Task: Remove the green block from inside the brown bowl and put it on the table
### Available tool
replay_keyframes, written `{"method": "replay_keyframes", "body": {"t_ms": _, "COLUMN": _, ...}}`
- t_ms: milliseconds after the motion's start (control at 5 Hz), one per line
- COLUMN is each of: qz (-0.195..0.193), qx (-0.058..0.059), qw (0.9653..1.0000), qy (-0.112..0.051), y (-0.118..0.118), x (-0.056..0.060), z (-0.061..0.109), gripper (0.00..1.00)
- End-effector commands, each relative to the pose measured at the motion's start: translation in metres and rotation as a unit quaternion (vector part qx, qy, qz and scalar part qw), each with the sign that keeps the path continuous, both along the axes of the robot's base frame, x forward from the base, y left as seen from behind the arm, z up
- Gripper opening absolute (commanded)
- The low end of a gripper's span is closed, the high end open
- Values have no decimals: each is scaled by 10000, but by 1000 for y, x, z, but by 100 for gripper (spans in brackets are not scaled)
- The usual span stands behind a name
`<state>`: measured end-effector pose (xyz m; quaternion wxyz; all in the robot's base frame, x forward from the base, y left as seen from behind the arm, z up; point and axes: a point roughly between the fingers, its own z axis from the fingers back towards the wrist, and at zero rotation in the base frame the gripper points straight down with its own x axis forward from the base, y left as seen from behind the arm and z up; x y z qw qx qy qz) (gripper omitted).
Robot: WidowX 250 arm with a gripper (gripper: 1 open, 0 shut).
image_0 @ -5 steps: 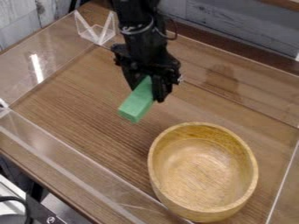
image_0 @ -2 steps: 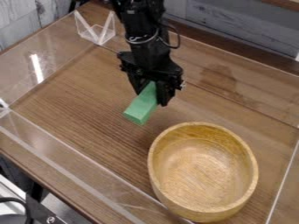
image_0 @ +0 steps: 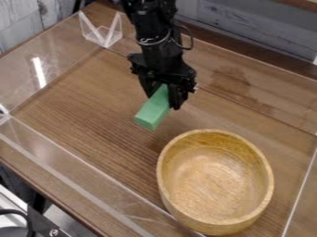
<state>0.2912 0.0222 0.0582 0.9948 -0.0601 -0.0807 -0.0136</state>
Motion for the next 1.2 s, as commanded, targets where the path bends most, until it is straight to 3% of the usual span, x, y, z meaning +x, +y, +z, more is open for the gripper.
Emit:
{"method": "replay_keyframes", "body": {"t_ms": 0, "qz": 45, "qx": 30, "qw": 9994, "qy": -341, "y": 6, "x": 16, "z": 16, "gripper": 0}}
{"method": "replay_keyframes", "body": {"t_ms": 400, "qz": 59, "qx": 21, "qw": 9989, "qy": -469, "y": 8, "x": 28, "z": 24, "gripper": 0}}
{"method": "replay_keyframes", "body": {"t_ms": 1000, "qz": -80, "qx": -32, "qw": 9981, "qy": -605, "y": 13, "x": 24, "z": 50, "gripper": 0}}
